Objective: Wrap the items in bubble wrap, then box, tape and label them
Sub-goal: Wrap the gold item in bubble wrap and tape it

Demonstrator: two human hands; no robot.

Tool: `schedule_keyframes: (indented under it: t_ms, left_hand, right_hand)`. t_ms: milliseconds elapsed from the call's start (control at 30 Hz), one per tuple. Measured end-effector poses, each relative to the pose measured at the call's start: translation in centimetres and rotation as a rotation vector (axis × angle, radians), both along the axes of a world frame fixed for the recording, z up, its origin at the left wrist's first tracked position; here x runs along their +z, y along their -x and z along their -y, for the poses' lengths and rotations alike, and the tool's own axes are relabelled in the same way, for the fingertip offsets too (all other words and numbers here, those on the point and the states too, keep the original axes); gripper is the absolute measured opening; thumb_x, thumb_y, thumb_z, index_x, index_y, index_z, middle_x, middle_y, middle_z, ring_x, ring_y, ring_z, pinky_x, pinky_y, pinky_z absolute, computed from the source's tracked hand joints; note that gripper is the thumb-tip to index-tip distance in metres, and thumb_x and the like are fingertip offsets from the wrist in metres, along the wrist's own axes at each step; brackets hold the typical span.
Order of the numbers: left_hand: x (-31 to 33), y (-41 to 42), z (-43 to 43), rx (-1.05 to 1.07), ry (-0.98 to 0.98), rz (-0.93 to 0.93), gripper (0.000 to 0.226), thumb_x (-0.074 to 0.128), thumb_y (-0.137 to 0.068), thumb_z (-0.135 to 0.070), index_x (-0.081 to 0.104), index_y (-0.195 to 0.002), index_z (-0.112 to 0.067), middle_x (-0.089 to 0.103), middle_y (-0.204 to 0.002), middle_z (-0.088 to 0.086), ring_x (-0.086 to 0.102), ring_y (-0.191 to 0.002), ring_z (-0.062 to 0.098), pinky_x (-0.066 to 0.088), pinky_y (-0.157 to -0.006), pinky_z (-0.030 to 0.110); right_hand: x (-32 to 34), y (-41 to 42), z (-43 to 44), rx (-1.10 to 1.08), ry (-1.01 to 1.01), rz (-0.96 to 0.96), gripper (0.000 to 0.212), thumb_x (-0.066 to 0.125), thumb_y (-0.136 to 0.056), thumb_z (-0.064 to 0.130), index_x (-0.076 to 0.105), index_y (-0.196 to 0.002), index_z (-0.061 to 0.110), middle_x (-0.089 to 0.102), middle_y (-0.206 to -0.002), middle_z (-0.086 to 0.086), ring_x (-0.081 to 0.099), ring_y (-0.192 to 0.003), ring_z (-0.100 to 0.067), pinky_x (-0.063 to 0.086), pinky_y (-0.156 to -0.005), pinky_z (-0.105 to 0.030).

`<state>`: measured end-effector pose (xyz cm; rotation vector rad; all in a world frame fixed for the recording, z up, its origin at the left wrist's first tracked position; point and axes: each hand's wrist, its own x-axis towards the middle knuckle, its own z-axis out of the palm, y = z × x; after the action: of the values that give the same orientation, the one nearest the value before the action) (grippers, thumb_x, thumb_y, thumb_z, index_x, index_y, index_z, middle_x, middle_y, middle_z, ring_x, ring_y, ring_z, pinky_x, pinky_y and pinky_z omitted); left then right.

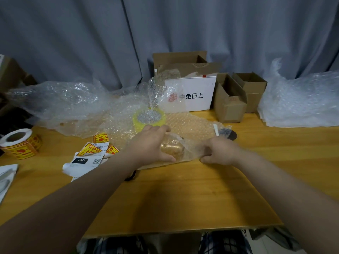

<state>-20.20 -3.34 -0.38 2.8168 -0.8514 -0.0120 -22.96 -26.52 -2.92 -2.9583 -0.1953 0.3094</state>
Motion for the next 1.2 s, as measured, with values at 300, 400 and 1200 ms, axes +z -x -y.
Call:
schedule_keyframes:
  t_ms: [300,400,1200]
  left_hand:
    - [-0.1,0.8,1.0,-0.096,-0.013,-0.055,0.085,0.068,-0.065,-0.067,0.044,-0.135,-0.026,0.050,-0.134,-0.009,0.038,-0.122,0.017,0.036,-0.102,0.034]
    - [-0.2,0.6,1.0,-0.059,-0.061,-0.038,0.075,0.057,-0.069,-0.074,0.046,-0.130,-0.031,0.052,-0.131,-0.010,0.041,-0.121,0.017,0.029,-0.103,0.042]
    - [-3.2,4.0,2.2,0.173,0.340,0.364,0.022,0.047,-0.095,-0.036,0.064,-0.093,-0.022,0.062,-0.083,-0.010,0.054,-0.081,0.014,0.031,-0.084,0.030]
  right_hand:
    - [0.2,0.4,0.2,-0.057,-0.076,0.020,0.028,0.054,-0.093,0.011,0.070,-0.112,0.023,0.068,-0.113,0.001,0.062,-0.104,-0.024,0.052,-0.091,-0.040]
    - [1.7,0.6,1.1,-0.139,-0.181,0.089,0.035,0.049,-0.089,-0.002,0.071,-0.103,0.022,0.066,-0.111,0.003,0.057,-0.109,-0.023,0.046,-0.093,-0.036]
    - [-1.3,5.1,-3.7,-1.022,-1.488,-0.045,0.064,0.063,-0.089,0.043,0.034,-0.138,0.014,0.050,-0.126,-0.011,0.066,-0.086,-0.031,0.059,-0.061,-0.034]
